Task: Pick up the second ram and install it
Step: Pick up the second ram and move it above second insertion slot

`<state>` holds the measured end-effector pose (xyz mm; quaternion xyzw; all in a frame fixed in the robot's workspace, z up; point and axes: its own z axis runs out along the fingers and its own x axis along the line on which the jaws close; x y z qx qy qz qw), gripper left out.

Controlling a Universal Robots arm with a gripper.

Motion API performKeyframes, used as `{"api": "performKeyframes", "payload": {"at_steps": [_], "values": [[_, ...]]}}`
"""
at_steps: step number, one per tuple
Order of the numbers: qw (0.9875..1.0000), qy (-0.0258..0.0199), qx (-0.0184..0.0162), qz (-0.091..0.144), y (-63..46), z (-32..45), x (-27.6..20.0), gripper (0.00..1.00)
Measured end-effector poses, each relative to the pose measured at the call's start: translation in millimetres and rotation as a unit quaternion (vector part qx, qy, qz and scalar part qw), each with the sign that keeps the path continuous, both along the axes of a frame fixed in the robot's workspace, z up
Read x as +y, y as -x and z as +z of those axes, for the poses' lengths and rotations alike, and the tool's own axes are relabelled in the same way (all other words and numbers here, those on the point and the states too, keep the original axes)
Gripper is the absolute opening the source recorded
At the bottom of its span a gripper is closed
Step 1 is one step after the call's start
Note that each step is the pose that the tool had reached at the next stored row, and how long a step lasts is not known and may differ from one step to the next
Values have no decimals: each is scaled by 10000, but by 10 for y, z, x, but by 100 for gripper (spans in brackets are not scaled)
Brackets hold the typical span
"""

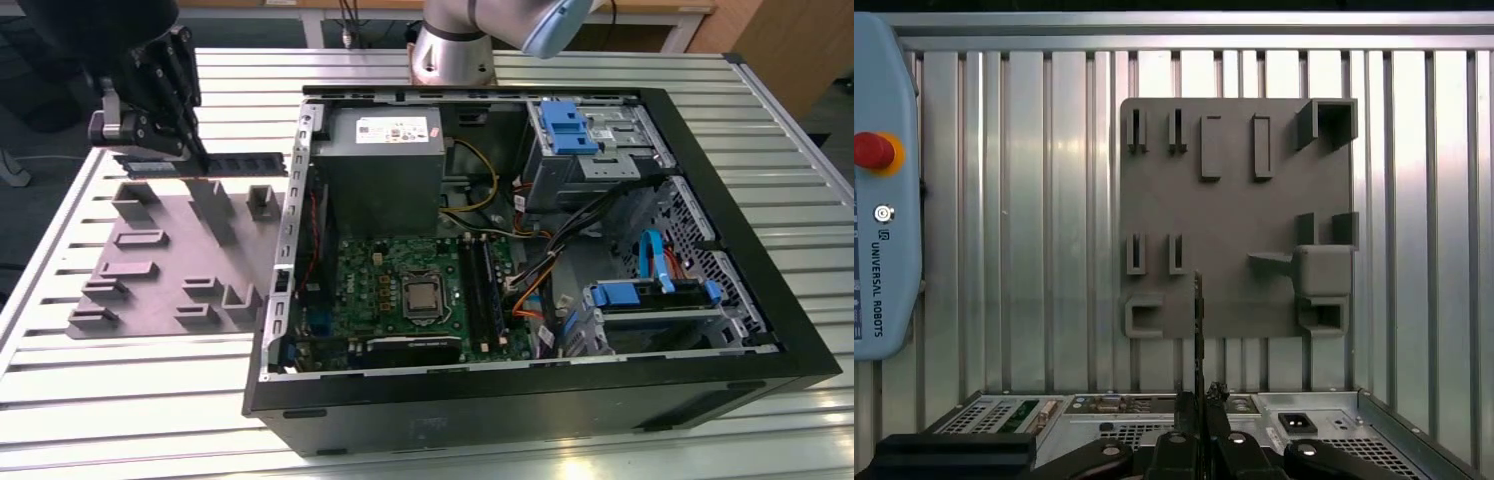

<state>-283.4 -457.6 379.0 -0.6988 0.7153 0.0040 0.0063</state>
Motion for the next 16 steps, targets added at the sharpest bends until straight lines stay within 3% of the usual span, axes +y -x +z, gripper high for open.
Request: {"api": "performKeyframes", "payload": {"at_steps": [16], "values": [[10000,0,0,0,-145,-1,0,14]]}}
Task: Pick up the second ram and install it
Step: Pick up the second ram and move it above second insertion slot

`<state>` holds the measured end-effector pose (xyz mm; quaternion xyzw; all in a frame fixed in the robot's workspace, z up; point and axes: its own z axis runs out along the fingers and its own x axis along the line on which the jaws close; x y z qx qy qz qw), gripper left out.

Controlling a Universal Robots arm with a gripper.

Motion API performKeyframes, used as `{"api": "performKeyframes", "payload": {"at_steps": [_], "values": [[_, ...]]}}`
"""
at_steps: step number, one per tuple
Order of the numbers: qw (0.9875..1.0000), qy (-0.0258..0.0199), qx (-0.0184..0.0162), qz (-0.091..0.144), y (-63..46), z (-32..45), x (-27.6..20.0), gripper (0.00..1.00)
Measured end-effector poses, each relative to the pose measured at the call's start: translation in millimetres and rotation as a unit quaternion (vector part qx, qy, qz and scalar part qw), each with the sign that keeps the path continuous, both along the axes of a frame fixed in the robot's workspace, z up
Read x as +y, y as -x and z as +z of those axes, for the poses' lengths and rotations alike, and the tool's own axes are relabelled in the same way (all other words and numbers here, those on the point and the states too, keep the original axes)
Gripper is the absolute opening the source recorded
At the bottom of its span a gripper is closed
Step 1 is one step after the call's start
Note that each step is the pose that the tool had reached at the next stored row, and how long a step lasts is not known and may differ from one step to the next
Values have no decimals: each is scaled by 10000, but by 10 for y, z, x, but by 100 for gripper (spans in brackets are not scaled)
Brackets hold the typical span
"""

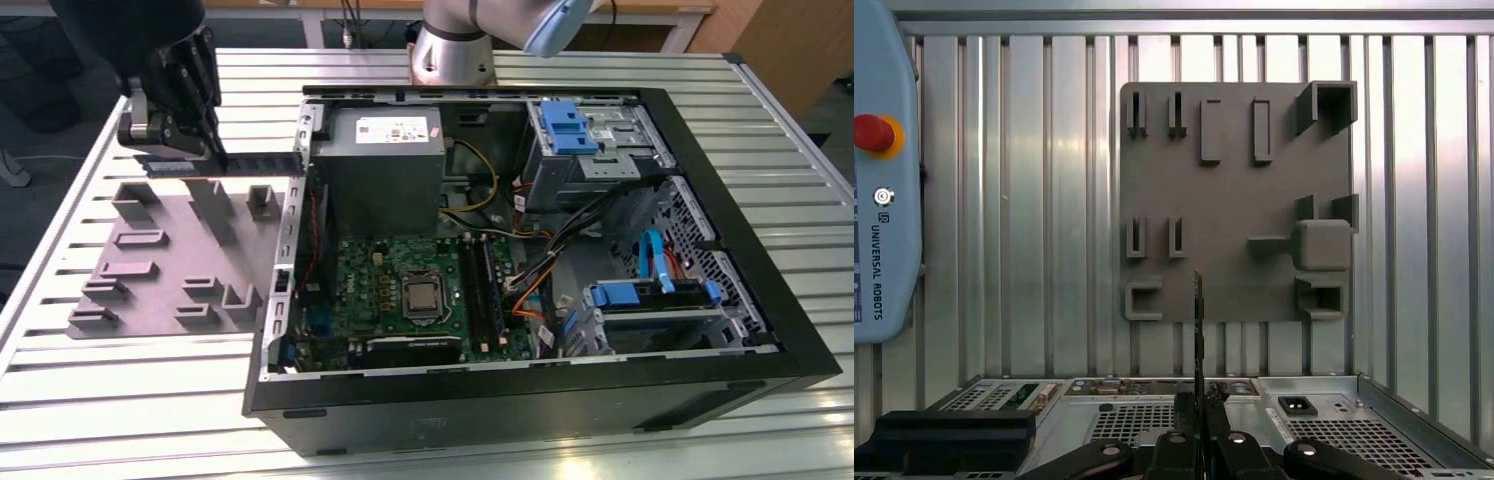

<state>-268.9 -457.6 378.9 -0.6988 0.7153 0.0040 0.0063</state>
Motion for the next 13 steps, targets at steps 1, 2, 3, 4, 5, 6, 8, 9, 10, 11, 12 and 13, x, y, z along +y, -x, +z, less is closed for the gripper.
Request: {"api": "performKeyframes", "payload": {"at_steps": [1,2,3,4,5,6,8,9,10,11,12,13], "values": [[10000,0,0,0,-10,0,0,14],[10000,0,0,0,-20,0,0,14],[10000,0,0,0,-30,0,0,14],[10000,0,0,0,-40,0,0,14],[10000,0,0,0,-50,0,0,14],[10000,0,0,0,-61,0,0,14],[10000,0,0,0,-82,0,0,14],[10000,0,1,0,-92,1,0,14],[10000,0,0,0,-102,0,0,14],[10000,0,0,0,-113,0,0,14],[10000,0,0,0,-124,0,0,14],[10000,0,0,0,-134,0,0,14]]}}
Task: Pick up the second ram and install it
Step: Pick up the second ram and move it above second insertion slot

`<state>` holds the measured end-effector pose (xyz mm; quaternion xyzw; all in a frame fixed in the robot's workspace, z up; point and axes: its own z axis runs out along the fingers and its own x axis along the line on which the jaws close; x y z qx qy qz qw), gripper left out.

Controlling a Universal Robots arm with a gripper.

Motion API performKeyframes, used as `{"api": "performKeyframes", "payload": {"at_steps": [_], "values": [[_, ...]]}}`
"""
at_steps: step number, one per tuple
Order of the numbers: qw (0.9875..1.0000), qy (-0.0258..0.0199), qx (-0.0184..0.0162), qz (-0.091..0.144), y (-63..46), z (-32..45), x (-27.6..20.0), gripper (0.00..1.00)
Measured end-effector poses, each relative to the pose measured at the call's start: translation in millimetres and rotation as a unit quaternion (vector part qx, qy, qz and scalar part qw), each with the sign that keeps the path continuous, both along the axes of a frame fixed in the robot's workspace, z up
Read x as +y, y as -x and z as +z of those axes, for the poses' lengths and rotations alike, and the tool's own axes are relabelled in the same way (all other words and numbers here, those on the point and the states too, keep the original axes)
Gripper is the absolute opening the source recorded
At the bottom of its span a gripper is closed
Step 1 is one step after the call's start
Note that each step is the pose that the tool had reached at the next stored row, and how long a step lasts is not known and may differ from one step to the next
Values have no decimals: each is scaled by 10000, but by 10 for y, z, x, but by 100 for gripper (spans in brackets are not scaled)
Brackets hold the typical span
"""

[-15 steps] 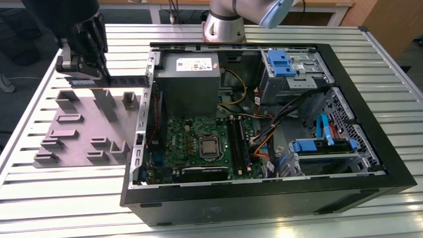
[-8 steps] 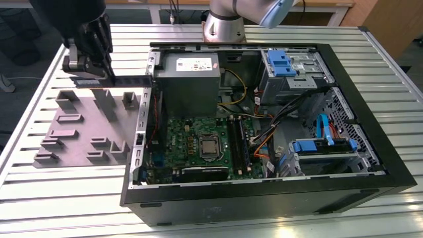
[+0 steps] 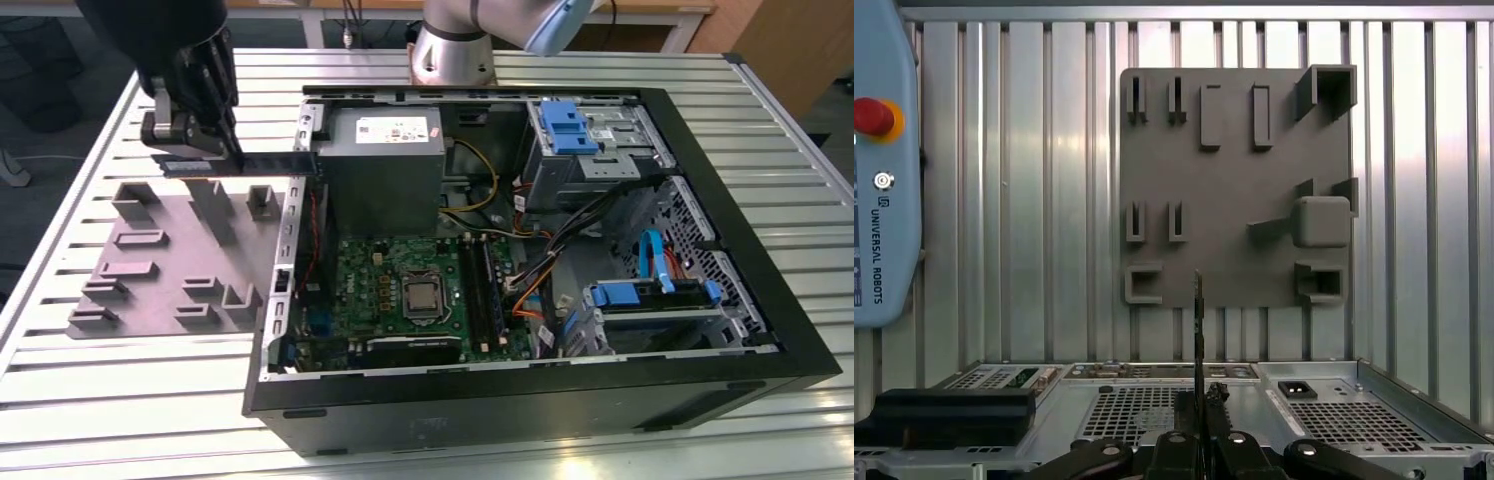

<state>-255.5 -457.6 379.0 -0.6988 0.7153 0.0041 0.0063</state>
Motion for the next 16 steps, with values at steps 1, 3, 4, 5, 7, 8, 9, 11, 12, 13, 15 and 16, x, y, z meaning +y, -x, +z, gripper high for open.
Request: {"api": "performKeyframes", "payload": {"at_steps": [1,3,4,5,7,8,9,11,12,13,15,16], "values": [[10000,0,0,0,-10,0,0,14],[10000,0,0,0,-26,0,0,14],[10000,0,0,0,-32,0,0,14],[10000,-1,-1,0,-39,-1,0,14],[10000,0,0,0,-54,0,0,14],[10000,0,0,0,-60,0,0,14],[10000,0,0,0,-67,0,0,14],[10000,0,0,0,-80,0,0,14],[10000,0,0,0,-86,0,0,14],[10000,0,0,0,-94,0,0,14],[10000,0,0,0,-107,0,0,14],[10000,0,0,0,-114,0,0,14]]}}
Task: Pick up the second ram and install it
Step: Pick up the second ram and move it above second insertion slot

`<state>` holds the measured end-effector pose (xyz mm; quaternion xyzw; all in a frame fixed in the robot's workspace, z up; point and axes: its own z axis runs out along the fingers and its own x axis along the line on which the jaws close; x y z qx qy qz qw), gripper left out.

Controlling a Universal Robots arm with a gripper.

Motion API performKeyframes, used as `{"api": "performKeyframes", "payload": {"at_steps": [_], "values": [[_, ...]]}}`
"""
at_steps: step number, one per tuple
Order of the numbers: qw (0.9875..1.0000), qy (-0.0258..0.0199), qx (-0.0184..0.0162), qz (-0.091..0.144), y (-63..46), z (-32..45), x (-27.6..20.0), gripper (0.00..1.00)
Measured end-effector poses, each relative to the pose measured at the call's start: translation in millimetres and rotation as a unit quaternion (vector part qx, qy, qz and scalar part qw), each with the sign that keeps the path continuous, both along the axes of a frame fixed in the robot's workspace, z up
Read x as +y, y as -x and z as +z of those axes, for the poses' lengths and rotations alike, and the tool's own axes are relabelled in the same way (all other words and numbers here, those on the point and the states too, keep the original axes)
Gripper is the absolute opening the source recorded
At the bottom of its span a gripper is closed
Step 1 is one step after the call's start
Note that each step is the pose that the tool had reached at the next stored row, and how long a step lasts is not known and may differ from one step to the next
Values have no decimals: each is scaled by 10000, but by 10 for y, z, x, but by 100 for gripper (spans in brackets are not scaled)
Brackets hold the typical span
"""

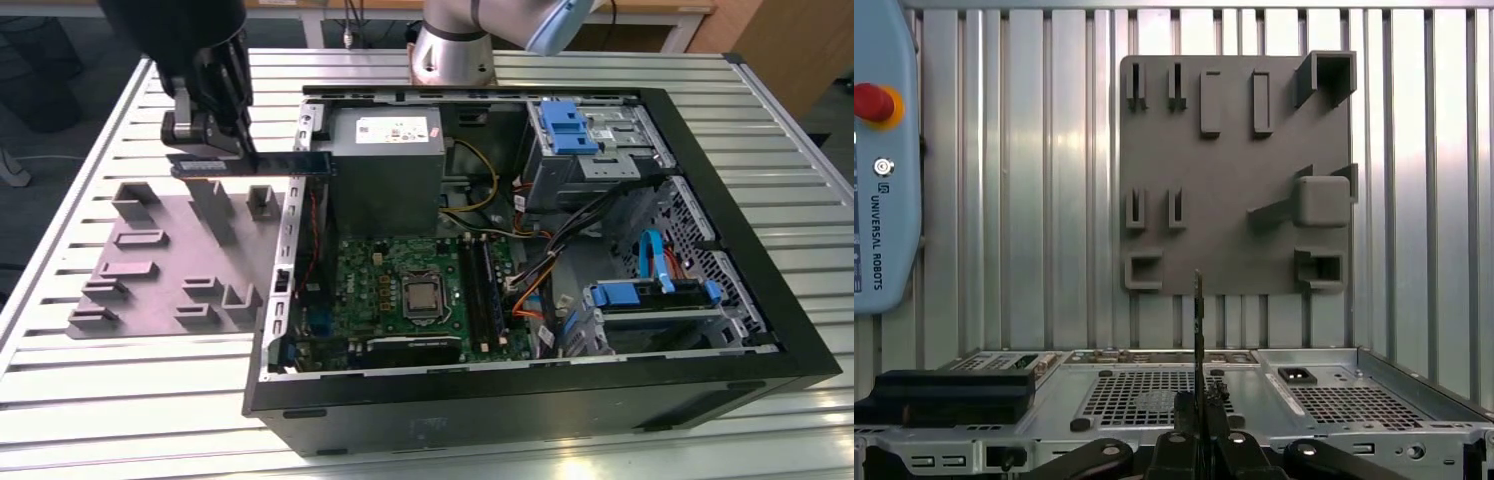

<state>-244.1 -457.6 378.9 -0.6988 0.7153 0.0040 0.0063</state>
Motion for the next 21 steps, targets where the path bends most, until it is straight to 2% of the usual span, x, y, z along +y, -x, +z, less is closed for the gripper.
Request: {"api": "performKeyframes", "payload": {"at_steps": [21], "values": [[10000,0,0,0,-83,0,0,14]]}}
